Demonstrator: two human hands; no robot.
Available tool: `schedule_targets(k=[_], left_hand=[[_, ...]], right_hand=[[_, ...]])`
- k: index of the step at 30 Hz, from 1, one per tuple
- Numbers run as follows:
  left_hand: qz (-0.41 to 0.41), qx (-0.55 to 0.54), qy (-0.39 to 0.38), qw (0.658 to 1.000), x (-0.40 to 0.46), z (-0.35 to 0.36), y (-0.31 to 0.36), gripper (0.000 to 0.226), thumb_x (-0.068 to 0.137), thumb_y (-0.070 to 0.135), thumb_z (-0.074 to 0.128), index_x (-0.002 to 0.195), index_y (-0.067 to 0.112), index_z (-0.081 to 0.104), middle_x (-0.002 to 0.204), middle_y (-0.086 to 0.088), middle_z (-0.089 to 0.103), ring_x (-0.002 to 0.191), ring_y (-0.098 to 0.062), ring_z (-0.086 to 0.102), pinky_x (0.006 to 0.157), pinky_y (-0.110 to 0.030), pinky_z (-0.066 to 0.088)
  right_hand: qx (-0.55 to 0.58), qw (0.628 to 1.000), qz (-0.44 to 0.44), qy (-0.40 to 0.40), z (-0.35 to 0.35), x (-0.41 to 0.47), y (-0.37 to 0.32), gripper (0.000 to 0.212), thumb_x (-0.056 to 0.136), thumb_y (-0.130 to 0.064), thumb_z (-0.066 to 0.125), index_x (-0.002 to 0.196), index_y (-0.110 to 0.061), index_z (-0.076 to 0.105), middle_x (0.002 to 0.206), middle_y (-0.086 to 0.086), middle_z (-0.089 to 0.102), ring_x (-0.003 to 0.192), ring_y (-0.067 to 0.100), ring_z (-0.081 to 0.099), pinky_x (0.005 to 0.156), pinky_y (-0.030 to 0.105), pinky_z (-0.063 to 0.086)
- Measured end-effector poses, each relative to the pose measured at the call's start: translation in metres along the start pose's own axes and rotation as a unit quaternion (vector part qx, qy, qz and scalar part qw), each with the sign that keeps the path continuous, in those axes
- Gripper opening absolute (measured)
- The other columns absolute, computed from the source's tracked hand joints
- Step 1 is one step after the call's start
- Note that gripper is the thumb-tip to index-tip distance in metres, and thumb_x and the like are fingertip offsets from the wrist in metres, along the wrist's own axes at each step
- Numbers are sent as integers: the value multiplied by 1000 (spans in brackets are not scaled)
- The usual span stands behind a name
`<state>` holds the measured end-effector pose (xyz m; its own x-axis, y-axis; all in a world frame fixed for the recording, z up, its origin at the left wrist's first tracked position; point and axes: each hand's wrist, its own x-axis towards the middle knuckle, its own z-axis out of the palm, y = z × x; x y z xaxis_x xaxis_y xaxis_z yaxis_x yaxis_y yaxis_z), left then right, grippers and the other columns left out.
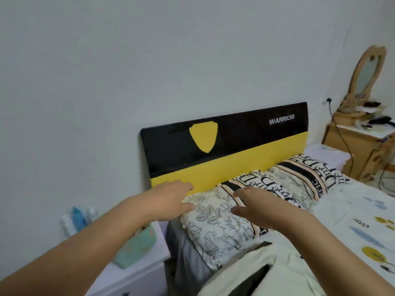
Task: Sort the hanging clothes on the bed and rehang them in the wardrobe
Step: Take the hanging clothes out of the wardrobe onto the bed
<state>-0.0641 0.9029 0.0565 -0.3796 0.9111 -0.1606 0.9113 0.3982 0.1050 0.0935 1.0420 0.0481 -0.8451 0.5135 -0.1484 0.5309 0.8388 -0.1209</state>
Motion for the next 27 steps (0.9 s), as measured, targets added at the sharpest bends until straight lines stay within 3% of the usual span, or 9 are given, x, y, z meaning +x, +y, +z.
schedule_targets(k=[11, 17, 27], left_hand=[[-249, -55, 16, 967, -157, 10, -42, 59, 93, 45, 47, 143, 21, 28, 143, -5, 38, 127, -23, 42, 103, -32, 35], [-357, -74, 33, 931, -256, 25, -59, 58, 94, 43, 46, 144, 25, 24, 145, -1, 35, 128, -19, 40, 104, -28, 33], [-491, -106, 91, 860, -435, 34, -108, 60, 94, 46, 43, 146, 28, 20, 148, 4, 31, 131, -13, 36, 107, -26, 32]], right_hand=[[-58, 969, -237, 24, -1, -8, -121, 48, 94, -42, 46, 136, -19, 40, 140, 6, 39, 131, 27, 36, 106, 43, 34], [-49, 929, -364, 39, 4, -25, -203, 51, 93, -43, 47, 139, -23, 35, 140, 3, 41, 128, 25, 39, 105, 40, 36], [-12, 845, -533, 33, 8, -86, -378, 57, 97, -38, 43, 147, -24, 20, 152, 1, 23, 137, 22, 28, 110, 36, 31]])
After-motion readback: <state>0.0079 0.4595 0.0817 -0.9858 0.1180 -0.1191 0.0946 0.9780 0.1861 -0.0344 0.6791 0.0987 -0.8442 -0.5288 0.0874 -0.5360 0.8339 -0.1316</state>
